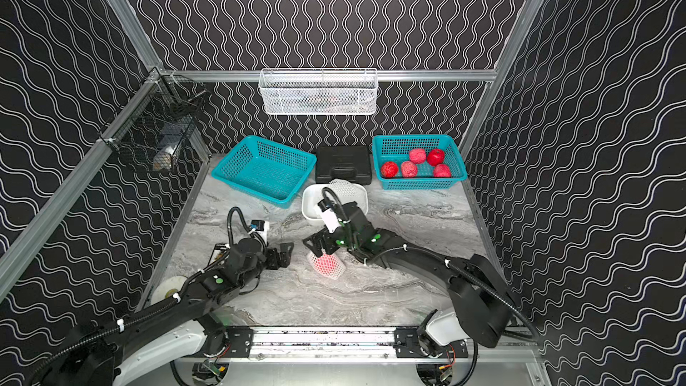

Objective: Remove foam nets from apples
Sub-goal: Place the apple at the center of the board, then remove the foam net from the apple.

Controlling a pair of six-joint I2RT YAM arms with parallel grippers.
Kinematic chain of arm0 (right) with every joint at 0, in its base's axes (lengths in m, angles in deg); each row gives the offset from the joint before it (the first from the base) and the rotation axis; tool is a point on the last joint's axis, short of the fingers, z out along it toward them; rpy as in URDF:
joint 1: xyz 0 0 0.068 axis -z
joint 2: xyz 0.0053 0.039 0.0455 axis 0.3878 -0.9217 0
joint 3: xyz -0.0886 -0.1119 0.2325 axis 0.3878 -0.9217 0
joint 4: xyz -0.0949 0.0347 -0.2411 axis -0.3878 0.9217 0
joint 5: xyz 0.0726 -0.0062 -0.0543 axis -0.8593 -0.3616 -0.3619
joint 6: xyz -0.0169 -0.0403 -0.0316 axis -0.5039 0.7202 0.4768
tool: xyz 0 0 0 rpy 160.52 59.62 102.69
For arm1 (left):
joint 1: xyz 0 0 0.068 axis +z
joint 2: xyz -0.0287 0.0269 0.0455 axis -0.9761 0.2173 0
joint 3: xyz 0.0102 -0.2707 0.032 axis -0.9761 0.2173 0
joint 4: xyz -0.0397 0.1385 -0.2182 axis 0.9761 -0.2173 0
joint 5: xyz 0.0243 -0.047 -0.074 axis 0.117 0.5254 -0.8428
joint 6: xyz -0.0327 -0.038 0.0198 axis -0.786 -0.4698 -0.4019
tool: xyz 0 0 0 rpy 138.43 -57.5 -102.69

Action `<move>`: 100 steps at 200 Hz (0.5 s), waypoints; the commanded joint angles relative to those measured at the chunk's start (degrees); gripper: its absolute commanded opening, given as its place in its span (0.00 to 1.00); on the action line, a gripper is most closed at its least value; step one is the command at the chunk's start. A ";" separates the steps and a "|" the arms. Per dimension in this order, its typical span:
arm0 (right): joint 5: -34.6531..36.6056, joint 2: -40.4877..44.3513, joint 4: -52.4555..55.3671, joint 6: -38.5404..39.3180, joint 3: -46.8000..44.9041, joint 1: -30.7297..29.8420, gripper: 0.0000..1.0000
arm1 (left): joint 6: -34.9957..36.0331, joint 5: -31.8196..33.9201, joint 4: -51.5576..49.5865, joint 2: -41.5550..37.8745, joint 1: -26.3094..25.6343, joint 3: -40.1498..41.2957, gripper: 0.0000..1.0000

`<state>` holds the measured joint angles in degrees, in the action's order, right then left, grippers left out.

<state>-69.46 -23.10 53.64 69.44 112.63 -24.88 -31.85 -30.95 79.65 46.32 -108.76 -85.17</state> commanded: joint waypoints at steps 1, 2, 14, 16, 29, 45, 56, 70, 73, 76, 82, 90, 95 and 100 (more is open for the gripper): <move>8.89 -2.25 15.28 3.26 2.99 -1.44 1.00 | -3.33 -2.73 0.19 -0.56 1.09 0.55 0.99; 8.99 -2.27 15.27 3.13 2.95 -1.48 1.00 | -3.28 -2.74 0.19 -0.51 1.12 0.55 0.99; 7.67 -1.66 14.28 2.56 0.74 -1.43 1.00 | -2.03 -3.17 -0.02 0.08 1.15 0.13 0.99; 7.47 -1.43 14.10 2.61 0.28 -1.41 1.00 | -1.81 -3.31 -0.06 0.21 1.09 0.05 0.99; 5.95 0.12 13.15 3.00 -2.62 -1.34 1.00 | -0.52 -3.68 -0.59 1.38 1.15 -0.67 0.99; 4.53 0.58 16.11 3.59 -3.67 -1.41 1.00 | -0.08 -4.43 -0.37 2.58 1.16 -0.94 0.99; 3.62 0.61 18.49 2.70 -3.61 -1.51 1.00 | -0.22 -5.26 0.29 3.11 1.15 -0.75 0.99; 1.63 1.89 17.60 2.08 -5.48 -1.51 1.00 | -0.20 -6.19 1.92 3.41 1.15 -0.19 0.99; 1.42 2.26 17.21 1.98 -6.12 -1.44 1.00 | -0.32 -6.30 2.25 3.49 1.15 0.02 0.99; 1.23 2.55 16.84 1.88 -6.67 -1.48 1.00 | -0.33 -6.34 2.64 3.62 1.11 0.10 0.99; 1.00 2.92 15.51 1.53 -7.62 -1.45 1.00 | -0.46 -6.35 3.03 3.81 1.16 0.22 0.99; 0.54 3.33 14.88 2.13 -8.06 -1.43 1.00 | -0.44 -6.50 3.18 4.17 1.08 0.17 0.99; 0.34 3.22 14.64 2.37 -8.09 -1.44 1.00 | -0.44 -6.67 3.18 4.40 1.13 0.04 0.99; 0.01 2.68 14.91 2.47 -7.85 -1.44 1.00 | -0.42 -6.98 3.18 4.54 1.10 -0.11 0.99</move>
<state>-67.07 -20.50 68.92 71.41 105.15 -26.26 -32.72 -36.32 80.17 50.12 -107.71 -85.07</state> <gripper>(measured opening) 0.999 0.994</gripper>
